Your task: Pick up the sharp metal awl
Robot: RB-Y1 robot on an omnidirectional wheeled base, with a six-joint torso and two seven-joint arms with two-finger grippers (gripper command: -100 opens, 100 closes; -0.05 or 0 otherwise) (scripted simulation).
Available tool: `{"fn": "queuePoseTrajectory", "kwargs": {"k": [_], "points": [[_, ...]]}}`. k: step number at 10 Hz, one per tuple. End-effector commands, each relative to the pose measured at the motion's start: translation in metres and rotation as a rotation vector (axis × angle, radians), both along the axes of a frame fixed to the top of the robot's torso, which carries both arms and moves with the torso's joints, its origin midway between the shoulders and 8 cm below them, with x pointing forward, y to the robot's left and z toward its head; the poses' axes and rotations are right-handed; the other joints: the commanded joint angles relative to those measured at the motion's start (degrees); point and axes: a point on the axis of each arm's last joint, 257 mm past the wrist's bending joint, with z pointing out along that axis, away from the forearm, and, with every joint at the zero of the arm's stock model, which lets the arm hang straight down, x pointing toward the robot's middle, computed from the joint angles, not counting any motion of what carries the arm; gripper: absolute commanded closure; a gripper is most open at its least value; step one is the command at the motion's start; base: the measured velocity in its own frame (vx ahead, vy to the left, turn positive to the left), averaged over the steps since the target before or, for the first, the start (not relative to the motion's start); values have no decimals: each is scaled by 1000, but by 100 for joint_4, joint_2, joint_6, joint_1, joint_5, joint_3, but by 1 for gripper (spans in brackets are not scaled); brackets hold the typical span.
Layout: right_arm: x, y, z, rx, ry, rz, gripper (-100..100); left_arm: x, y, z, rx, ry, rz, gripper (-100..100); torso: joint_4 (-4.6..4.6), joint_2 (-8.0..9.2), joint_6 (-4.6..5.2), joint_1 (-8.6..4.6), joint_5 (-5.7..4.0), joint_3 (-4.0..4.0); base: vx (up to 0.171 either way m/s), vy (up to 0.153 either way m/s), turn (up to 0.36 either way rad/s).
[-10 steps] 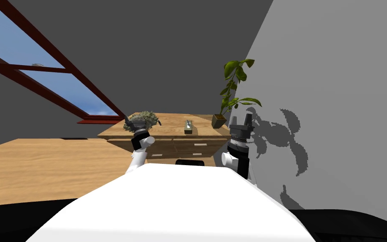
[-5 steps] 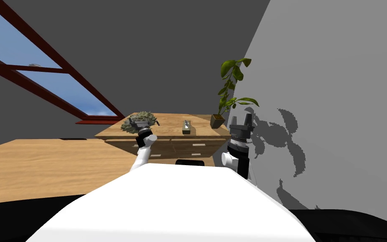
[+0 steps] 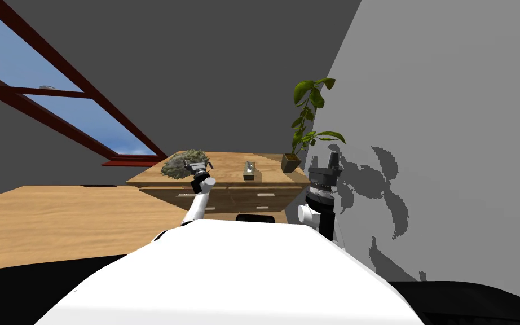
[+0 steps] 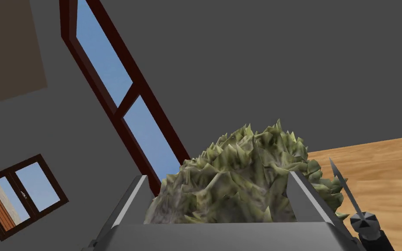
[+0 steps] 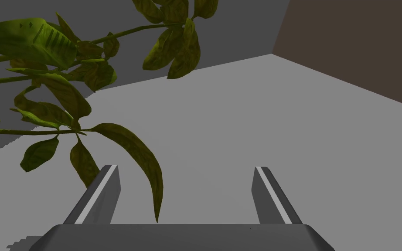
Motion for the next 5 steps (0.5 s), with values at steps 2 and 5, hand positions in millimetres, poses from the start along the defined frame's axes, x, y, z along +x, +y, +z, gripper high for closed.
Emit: {"fn": "queuePoseTrajectory", "kwargs": {"k": [2, 5], "points": [[0, 0, 0, 0, 0, 0, 0, 21, -14, -24, -126, -8, -33, -100, 0, 1, -1, 3, 1, 1, 8, -23, 25], [0, 0, 0, 0, 0, 0, 0, 42, -34, -47, -243, -15, -67, -100, 0, -2, -1, 15, 3, -1, 14, 5, 30]]}}
